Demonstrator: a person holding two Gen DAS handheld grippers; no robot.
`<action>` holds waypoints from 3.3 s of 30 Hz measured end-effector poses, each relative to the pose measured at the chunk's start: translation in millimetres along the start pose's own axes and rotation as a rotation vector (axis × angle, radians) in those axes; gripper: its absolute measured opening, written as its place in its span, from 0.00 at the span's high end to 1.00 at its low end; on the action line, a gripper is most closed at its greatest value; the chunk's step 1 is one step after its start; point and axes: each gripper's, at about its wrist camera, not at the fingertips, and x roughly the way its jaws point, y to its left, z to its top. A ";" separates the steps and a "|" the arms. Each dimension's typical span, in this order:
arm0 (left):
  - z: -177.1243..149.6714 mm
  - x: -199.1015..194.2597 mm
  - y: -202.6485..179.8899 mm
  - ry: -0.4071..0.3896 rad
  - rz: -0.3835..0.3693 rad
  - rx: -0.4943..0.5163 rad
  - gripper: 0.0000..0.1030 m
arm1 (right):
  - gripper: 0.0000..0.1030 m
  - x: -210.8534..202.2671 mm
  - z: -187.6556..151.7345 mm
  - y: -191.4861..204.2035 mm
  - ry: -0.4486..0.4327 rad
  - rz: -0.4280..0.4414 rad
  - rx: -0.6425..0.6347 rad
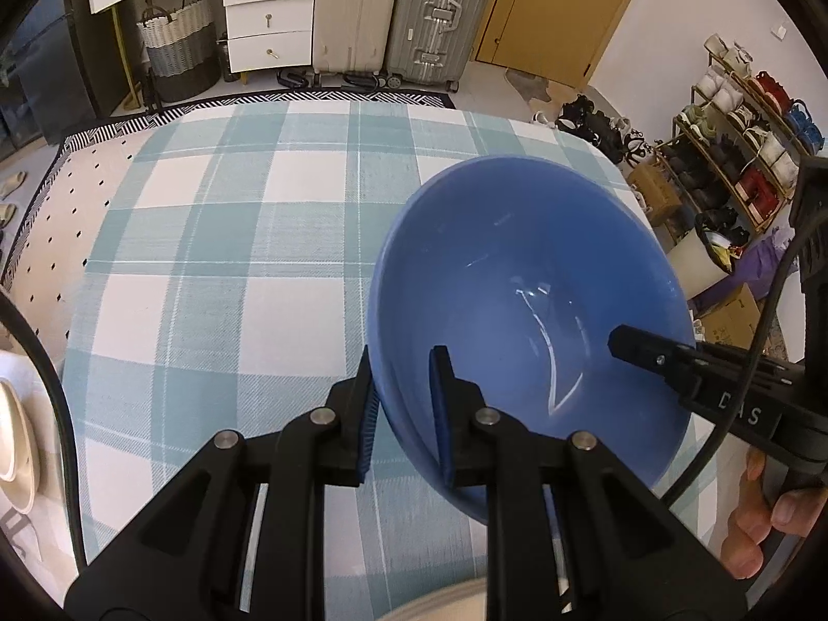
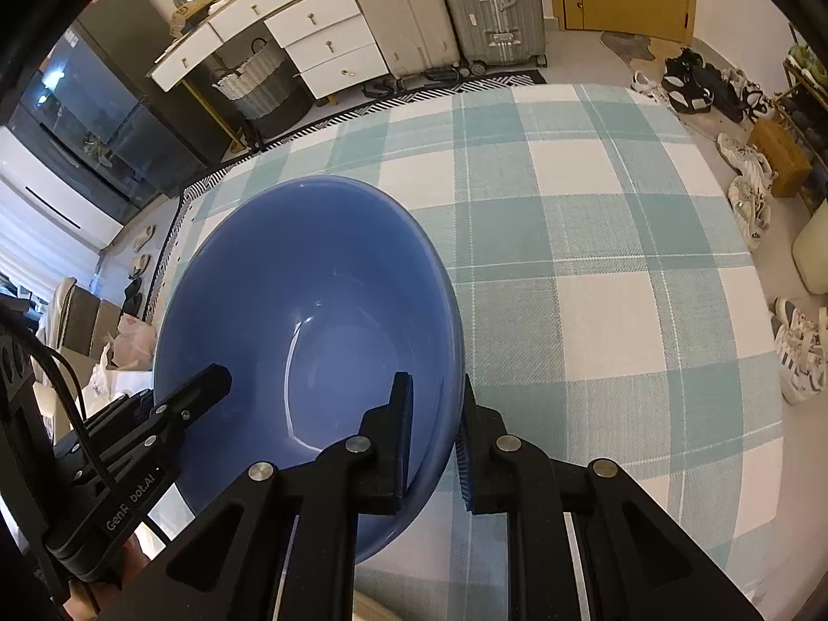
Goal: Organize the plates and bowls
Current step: 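Lift the nested blue bowls with both grippers and carry them over the cream plates, then lower the blue bowls onto the cream plate stack and open both grippers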
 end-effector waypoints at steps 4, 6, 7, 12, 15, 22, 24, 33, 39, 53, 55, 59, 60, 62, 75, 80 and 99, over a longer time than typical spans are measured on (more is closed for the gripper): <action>-8.8 -21.6 -0.8 -0.011 0.016 -0.003 0.85 | 0.86 -16.2 -9.3 8.7 -0.012 0.005 -0.013; -13.9 -32.0 -2.6 -0.020 0.026 0.000 0.85 | 0.86 -22.9 -15.1 10.7 -0.015 0.013 -0.009; -17.1 -36.8 -3.2 -0.023 0.029 0.000 0.85 | 0.86 -26.9 -19.3 12.1 -0.015 0.019 -0.008; -38.6 -60.8 -8.0 -0.031 0.028 0.005 0.85 | 0.86 -45.8 -39.9 16.9 -0.023 0.016 -0.015; -54.0 -76.9 -10.1 -0.045 0.025 0.000 0.85 | 0.86 -57.8 -52.8 20.1 -0.032 0.018 -0.018; -91.9 -105.7 -11.2 -0.057 0.021 -0.013 0.85 | 0.86 -81.6 -86.6 29.9 -0.048 0.011 -0.032; -105.0 -114.4 -11.9 -0.064 0.020 -0.015 0.85 | 0.86 -87.1 -97.8 32.3 -0.052 0.009 -0.036; -155.0 -146.0 -15.2 -0.079 0.028 -0.014 0.85 | 0.86 -106.5 -143.8 39.6 -0.064 0.004 -0.047; -183.5 -161.0 -15.0 -0.073 0.035 -0.013 0.85 | 0.86 -109.0 -169.5 42.6 -0.048 0.012 -0.040; -226.6 -166.4 -16.5 -0.041 0.055 -0.015 0.85 | 0.86 -108.3 -207.0 45.1 -0.033 0.000 -0.047; -229.1 -161.4 -15.6 -0.034 0.057 -0.014 0.85 | 0.86 -104.2 -211.0 43.8 -0.026 -0.001 -0.044; -233.4 -151.5 -12.0 -0.018 0.059 -0.017 0.85 | 0.86 -96.0 -216.4 42.8 -0.012 -0.004 -0.044; -234.2 -149.2 -11.3 -0.014 0.062 -0.017 0.85 | 0.86 -94.1 -216.8 42.9 -0.011 -0.006 -0.045; -235.2 -145.1 -9.8 -0.004 0.064 -0.020 0.85 | 0.86 -90.4 -217.1 42.7 -0.003 -0.009 -0.045; -242.0 -129.9 -8.5 0.001 0.098 -0.010 0.85 | 0.86 -76.6 -224.3 39.7 0.006 -0.020 -0.038; -247.2 -129.5 -12.0 -0.022 0.119 0.001 0.85 | 0.85 -76.9 -228.9 40.2 -0.011 -0.021 -0.043; -250.5 -147.5 1.8 -0.073 0.133 -0.014 0.65 | 0.64 -79.6 -236.5 24.8 -0.034 0.033 -0.004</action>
